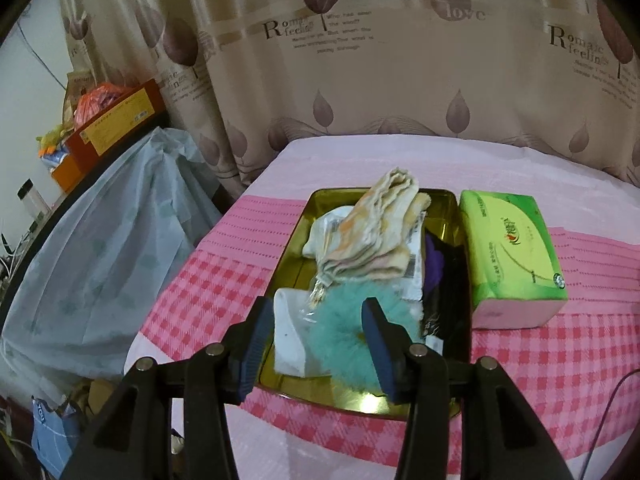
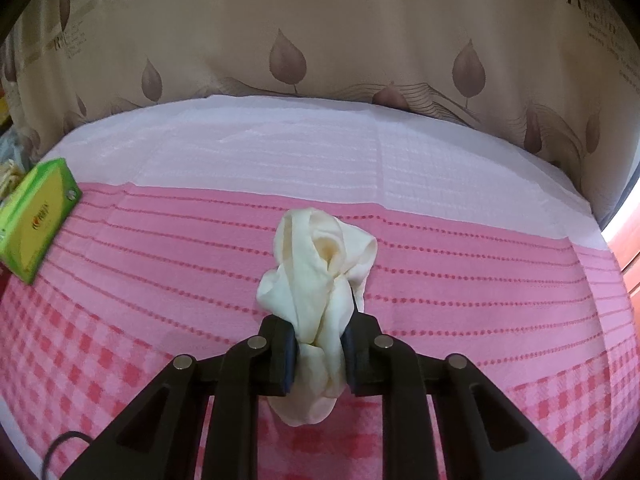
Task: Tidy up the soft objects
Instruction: 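Carry the cream cloth into the gold tin and open the right gripper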
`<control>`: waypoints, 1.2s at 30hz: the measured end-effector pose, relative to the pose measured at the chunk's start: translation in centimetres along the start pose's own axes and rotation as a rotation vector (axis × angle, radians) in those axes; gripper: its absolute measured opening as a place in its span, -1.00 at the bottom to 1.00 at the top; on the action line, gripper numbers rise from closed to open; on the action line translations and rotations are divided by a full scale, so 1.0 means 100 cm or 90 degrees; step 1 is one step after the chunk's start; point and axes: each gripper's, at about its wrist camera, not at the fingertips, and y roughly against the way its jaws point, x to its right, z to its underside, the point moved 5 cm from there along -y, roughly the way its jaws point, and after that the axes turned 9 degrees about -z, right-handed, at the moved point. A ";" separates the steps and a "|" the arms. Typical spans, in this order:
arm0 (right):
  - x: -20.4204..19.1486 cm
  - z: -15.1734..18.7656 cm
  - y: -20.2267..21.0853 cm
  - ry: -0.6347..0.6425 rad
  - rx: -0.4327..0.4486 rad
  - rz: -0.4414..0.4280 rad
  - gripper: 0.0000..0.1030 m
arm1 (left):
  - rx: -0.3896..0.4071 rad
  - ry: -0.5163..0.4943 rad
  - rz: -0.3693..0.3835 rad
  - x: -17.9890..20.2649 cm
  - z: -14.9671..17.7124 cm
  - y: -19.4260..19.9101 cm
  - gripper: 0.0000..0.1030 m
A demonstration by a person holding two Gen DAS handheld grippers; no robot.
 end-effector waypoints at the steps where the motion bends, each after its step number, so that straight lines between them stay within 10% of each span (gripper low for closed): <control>1: -0.003 0.000 0.002 0.005 0.000 0.000 -0.66 | -0.002 0.001 0.000 -0.002 0.001 -0.001 -0.07; 12: -0.077 -0.028 0.035 0.054 0.037 -0.073 -0.66 | -0.035 0.028 0.004 -0.019 0.006 -0.019 -0.07; 36: -0.366 -0.034 0.032 0.265 0.003 -0.331 -0.66 | -0.076 0.087 0.004 -0.046 0.010 -0.037 -0.07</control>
